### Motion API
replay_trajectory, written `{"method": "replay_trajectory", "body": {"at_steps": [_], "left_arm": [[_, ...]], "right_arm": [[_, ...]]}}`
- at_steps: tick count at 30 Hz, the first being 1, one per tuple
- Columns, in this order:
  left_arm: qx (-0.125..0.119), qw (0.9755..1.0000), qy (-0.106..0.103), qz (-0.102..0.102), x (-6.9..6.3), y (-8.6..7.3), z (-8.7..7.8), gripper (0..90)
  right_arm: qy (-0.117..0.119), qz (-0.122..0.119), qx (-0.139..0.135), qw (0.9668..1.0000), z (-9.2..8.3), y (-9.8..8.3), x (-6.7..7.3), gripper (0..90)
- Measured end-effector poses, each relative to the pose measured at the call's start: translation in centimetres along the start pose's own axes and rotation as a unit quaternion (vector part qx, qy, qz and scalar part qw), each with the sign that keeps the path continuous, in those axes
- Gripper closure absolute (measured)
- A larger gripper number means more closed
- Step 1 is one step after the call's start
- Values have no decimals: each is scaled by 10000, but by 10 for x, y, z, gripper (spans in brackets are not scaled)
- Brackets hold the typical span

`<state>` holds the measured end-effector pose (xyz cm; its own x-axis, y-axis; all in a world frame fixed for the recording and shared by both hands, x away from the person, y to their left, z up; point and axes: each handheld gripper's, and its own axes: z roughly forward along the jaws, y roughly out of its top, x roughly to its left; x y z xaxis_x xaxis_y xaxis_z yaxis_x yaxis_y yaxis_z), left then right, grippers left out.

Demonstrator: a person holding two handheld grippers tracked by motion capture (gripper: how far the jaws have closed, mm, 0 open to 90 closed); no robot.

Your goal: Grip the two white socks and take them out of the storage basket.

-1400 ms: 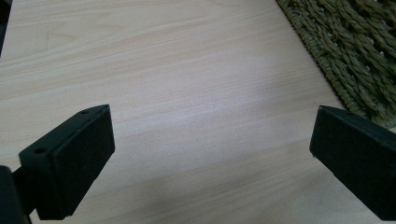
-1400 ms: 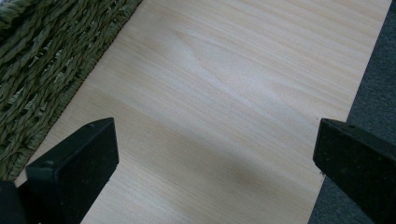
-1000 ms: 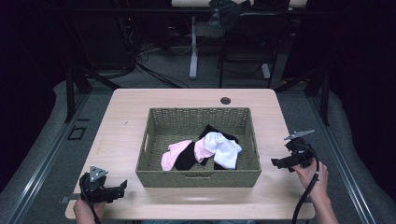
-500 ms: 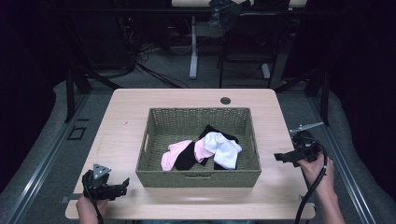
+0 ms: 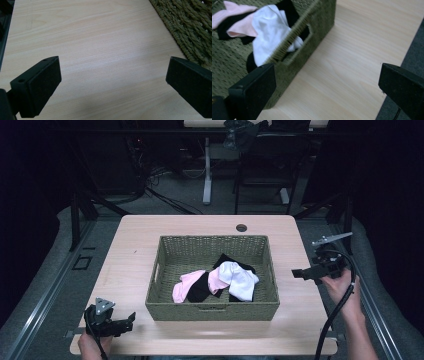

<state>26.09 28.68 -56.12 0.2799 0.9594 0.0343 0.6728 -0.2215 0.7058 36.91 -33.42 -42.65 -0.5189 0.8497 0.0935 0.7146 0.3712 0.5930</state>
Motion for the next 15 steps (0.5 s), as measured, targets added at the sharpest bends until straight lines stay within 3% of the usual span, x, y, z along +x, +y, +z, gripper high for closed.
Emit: {"method": "replay_trajectory", "body": {"at_steps": [10,15], "left_arm": [[33,10000,-45,38,-2,3,6,0],[9,10000,-30,5,1,2,5,0]], "right_arm": [[263,-502,114,9983,3,46,30,16],[375,-602,162,9973,7,60,39,16]]}}
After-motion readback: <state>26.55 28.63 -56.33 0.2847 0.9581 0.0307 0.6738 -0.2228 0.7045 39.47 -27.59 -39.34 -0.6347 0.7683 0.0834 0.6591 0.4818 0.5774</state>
